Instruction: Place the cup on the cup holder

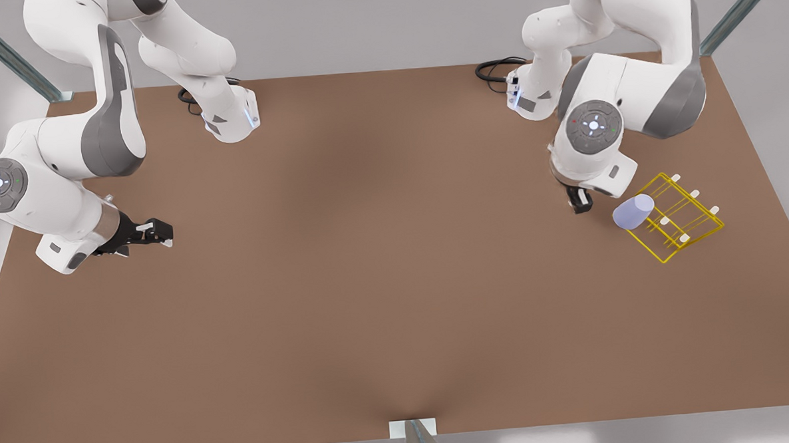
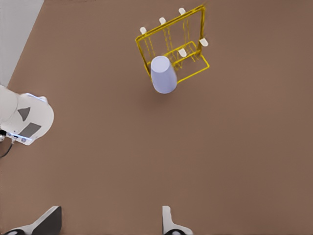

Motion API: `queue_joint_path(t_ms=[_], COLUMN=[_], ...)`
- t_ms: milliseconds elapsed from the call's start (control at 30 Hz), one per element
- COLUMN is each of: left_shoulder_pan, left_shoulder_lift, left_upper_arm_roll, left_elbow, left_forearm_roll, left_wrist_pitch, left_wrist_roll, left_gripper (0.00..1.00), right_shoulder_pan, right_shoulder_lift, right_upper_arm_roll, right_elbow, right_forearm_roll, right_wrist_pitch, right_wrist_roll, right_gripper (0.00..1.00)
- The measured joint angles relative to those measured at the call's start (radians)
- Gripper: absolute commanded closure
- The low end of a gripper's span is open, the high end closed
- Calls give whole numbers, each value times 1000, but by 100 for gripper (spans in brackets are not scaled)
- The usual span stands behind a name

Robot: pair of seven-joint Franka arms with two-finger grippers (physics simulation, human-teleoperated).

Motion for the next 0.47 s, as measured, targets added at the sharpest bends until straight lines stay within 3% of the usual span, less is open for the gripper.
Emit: queue_joint_path(t_ms=[67, 100, 467], left_shoulder_pan=[-51, -66, -142], left_shoulder_lift=[-28, -25, -39], left_upper_arm_roll=[226, 254, 271], left_elbow=[1, 2, 20], left_forearm_roll=[-109, -142, -164], left_wrist_pitch=[8, 17, 112], left_wrist_roll=[212, 311, 1050], left_gripper=[0, 0, 0], right_shoulder_pan=[1, 2, 2], right_shoulder_lift=[0, 0, 2], right_upper_arm_roll=[0, 1, 0], right_elbow=[1, 1, -3], right_forearm_roll=[0, 0, 0], right_wrist_pitch=[0, 0, 2], right_wrist_roll=[0, 0, 0], right_gripper=[0, 0, 0])
